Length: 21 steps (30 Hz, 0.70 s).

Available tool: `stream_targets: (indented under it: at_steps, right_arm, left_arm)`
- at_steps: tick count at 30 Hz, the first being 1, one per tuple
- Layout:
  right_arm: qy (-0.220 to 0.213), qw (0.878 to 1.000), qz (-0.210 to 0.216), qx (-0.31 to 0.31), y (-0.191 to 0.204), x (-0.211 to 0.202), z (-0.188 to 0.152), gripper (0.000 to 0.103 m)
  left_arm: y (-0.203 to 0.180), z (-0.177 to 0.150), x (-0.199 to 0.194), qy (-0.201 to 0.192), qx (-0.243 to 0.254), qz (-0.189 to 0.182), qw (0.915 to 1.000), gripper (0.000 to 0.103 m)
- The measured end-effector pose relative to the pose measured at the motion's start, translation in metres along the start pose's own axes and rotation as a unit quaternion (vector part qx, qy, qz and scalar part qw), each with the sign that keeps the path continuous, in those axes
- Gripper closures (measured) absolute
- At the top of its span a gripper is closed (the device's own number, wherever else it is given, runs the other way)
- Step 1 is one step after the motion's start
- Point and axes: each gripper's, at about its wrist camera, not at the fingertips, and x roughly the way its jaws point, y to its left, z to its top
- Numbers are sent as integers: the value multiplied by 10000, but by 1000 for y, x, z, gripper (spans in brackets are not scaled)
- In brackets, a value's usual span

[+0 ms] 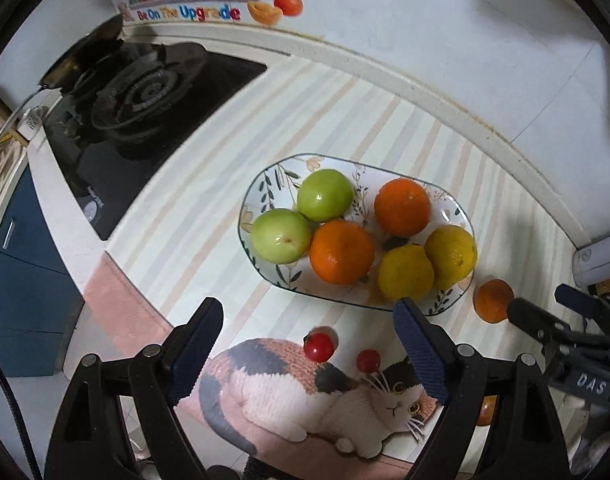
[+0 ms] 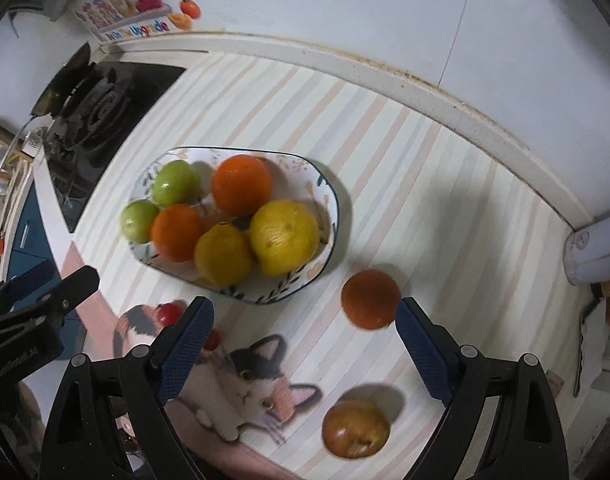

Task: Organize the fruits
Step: 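Lift both tools away from the plate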

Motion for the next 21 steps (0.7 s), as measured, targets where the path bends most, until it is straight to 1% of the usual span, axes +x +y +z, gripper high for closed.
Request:
stream_targets:
  at_steps: [3, 6, 9, 13, 21]
  right_arm:
    - [-159, 9998, 47, -51, 6, -26, -13, 9]
    - [-329, 9994, -40, -136, 9, -48, -25, 9]
    - [-454, 9987, -78, -198, 11, -68, -35, 9]
    - [-627, 9977, -38, -241, 13, -100, -48, 9]
    - [-1008, 9944, 27, -317, 22, -161, -71, 9]
  left_arm:
    - [0, -7, -23, -221, 29, 62, 9997, 16]
    - [-3, -17, -45, -459, 117, 158, 9988, 16]
    - [-4, -26, -67, -651, 166, 166, 9976, 16]
    - [-6, -39, -94, -771, 242, 75, 9967, 16]
    - [-7, -54, -140, -970, 277, -98, 9948, 16]
